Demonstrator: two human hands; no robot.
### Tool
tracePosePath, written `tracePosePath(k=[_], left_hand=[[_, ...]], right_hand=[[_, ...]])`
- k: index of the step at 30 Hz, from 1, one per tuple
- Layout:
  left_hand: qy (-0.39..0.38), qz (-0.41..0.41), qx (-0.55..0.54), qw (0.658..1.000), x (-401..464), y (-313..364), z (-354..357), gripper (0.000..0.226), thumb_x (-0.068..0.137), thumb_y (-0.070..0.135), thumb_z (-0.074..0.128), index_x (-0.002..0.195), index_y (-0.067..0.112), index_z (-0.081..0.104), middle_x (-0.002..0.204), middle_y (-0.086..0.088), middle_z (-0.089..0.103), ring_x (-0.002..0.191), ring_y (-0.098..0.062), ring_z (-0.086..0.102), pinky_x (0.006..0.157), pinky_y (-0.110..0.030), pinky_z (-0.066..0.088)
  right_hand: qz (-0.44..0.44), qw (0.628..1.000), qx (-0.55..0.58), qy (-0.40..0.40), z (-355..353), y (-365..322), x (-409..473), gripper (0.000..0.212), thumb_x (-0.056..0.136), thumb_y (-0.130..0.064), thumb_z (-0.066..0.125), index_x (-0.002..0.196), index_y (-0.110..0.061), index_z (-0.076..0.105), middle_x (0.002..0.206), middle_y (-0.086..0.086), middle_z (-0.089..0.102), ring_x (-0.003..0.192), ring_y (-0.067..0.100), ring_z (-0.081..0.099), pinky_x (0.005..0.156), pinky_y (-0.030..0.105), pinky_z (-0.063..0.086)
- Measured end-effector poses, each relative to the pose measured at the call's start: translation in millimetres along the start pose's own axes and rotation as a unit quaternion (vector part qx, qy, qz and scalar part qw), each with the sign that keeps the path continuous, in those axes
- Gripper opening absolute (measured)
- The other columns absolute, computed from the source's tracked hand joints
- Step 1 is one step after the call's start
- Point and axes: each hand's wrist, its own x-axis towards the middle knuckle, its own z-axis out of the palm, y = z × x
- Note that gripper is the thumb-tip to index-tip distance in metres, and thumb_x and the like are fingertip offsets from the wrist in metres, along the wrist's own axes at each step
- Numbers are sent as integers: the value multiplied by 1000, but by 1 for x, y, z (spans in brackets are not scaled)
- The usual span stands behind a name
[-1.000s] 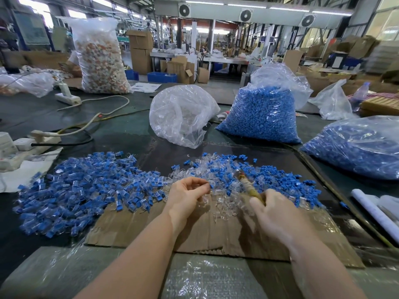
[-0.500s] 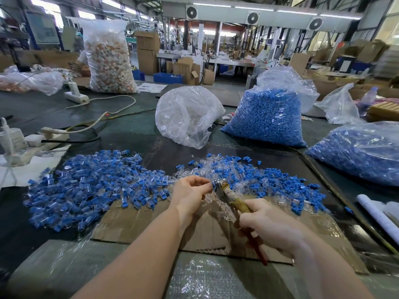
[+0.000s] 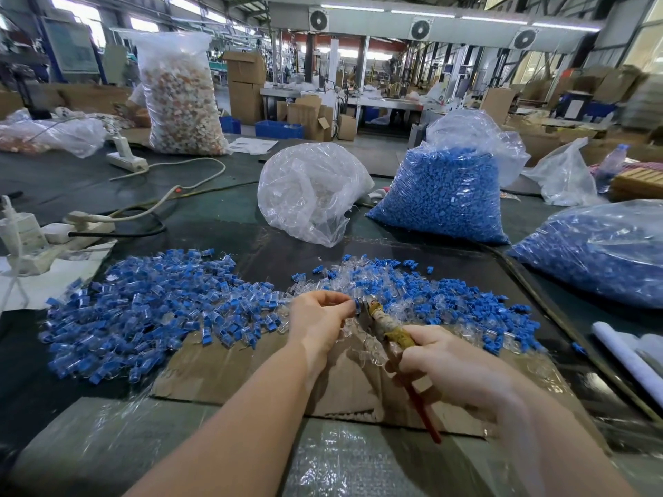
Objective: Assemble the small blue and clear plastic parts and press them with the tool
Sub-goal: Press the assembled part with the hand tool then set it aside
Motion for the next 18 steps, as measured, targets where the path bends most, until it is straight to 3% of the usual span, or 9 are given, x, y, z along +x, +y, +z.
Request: tracePosePath(k=[3,7,11,14,18], left_hand=[[5,-1,12,1000,0,0,0,7,81,6,69,79,12,67,71,-5,67,49,-8,52,45,-17,44],[4,0,12,1000,-2,0,2,7,82,7,68,79,13,67,71,-3,65,52,-7,51,45,-17,41],[8,7,16,1000,-4,1,4,7,82,6,67,81,13,67,78,-6,67,61,-12,57,55,-22,46],[3,6,9,1000,-6,1,1,7,84,6,65,85,12,67,85,-9,68,73,-17,61,68,-28,52],[58,77,107,990,0,4,-17,5,86,11,64,86,16,66,84,1,66,75,-9,60,61,-14,43]], right_hand=[[-4,1000,-27,10,2,-2,-2,6,86,-7,46,87,-9,51,83,9,51,75,20,51,68,35,41],[-15,995,-88,50,6,-3,-2,14,92,-12,43,79,-15,47,77,4,50,66,16,45,61,31,37],[-44,983,-154,87,10,-1,2,16,96,-19,44,80,-18,48,75,-1,50,59,10,44,54,22,36],[-67,986,-110,105,13,2,4,8,93,-28,53,92,-21,56,87,-6,56,57,4,50,46,10,38],[-77,984,-48,154,14,11,8,19,86,-18,63,103,-19,56,88,-2,62,58,1,58,48,11,42]])
